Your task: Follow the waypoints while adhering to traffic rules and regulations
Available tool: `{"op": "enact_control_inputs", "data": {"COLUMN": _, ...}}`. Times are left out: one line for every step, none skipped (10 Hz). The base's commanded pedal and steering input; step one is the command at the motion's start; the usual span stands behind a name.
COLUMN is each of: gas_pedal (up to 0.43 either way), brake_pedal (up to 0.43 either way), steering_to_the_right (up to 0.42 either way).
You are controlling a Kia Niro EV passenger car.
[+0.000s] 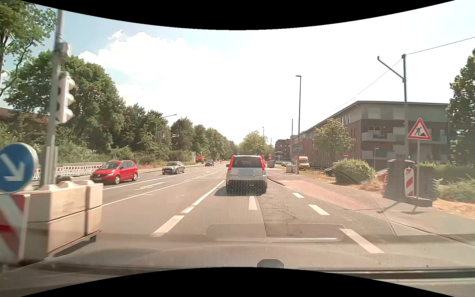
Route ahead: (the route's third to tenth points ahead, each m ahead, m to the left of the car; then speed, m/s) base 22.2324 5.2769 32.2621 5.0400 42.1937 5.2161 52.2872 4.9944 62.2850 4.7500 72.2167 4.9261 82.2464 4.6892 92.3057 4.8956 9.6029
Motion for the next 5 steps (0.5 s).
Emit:
{"op": "enact_control_inputs", "data": {"gas_pedal": 0.197, "brake_pedal": 0.018, "steering_to_the_right": -0.006}}
{"op": "enact_control_inputs", "data": {"gas_pedal": 0.197, "brake_pedal": 0.018, "steering_to_the_right": -0.006}}
{"op": "enact_control_inputs", "data": {"gas_pedal": 0.189, "brake_pedal": 0.018, "steering_to_the_right": -0.006}}
{"op": "enact_control_inputs", "data": {"gas_pedal": 0.157, "brake_pedal": 0.018, "steering_to_the_right": -0.006}}
{"op": "enact_control_inputs", "data": {"gas_pedal": 0.15, "brake_pedal": 0.018, "steering_to_the_right": -0.006}}
